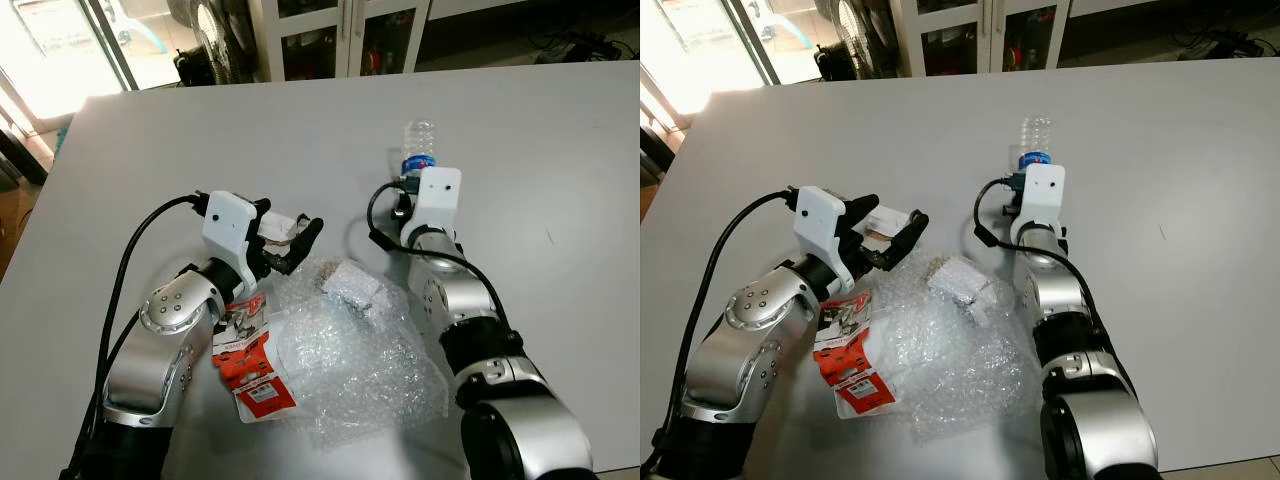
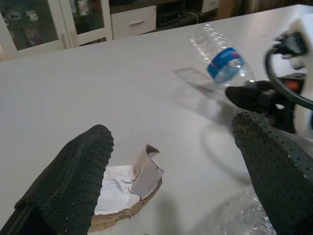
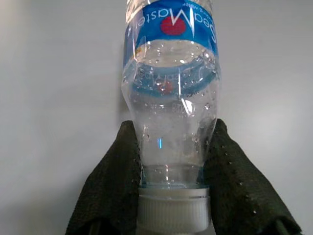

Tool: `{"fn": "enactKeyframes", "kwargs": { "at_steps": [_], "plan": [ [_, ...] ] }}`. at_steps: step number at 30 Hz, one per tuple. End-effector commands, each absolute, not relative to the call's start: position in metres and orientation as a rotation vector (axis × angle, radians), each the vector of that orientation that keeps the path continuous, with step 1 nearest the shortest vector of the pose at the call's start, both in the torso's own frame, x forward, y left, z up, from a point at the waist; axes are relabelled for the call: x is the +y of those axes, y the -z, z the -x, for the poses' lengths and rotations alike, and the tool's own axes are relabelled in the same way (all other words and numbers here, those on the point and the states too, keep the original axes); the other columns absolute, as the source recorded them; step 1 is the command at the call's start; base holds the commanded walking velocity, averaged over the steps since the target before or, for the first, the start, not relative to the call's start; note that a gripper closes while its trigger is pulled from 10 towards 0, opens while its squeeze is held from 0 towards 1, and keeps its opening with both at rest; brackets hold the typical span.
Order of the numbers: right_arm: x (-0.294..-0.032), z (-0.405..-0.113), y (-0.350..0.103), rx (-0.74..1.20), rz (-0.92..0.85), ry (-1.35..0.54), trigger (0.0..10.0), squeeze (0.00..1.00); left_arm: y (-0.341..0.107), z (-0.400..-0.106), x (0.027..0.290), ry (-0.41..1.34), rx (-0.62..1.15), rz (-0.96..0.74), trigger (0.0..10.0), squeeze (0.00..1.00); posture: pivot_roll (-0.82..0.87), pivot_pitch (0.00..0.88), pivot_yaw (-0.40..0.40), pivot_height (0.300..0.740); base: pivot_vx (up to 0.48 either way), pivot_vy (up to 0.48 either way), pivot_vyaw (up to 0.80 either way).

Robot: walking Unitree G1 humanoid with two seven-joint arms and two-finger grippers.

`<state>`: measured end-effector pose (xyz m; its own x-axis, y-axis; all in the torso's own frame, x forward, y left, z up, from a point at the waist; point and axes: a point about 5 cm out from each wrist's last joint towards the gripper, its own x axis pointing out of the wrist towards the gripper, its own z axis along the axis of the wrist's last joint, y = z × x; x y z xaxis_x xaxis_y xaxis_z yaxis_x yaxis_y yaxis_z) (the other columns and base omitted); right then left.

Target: Picking trash to rubbish bin

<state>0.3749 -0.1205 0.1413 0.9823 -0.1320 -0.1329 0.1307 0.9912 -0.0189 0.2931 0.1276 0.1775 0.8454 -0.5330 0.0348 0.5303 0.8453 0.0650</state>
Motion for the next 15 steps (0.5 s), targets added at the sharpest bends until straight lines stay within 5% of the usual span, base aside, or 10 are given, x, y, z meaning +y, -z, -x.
{"fn": "enactKeyframes", "kwargs": {
  "at_steps": [1, 15],
  "plan": [
    [-0.123, -0.368, -0.136, 0.138, 0.059, 0.15, 10.0, 0.0, -0.181, -0.296, 0.127, 0.539, -0.075, -0.062, 10.0, 0.0, 0.12, 0.164, 0.052, 0.74, 0.0, 0.0, 0.0],
    [-0.137, -0.358, -0.181, -0.126, 0.172, 0.208, 10.0, 0.0, -0.192, -0.318, 0.123, 0.476, -0.158, -0.054, 10.0, 0.0, 0.06, 0.085, 0.066, 0.74, 0.0, 0.0, 0.0]
  ]
}}
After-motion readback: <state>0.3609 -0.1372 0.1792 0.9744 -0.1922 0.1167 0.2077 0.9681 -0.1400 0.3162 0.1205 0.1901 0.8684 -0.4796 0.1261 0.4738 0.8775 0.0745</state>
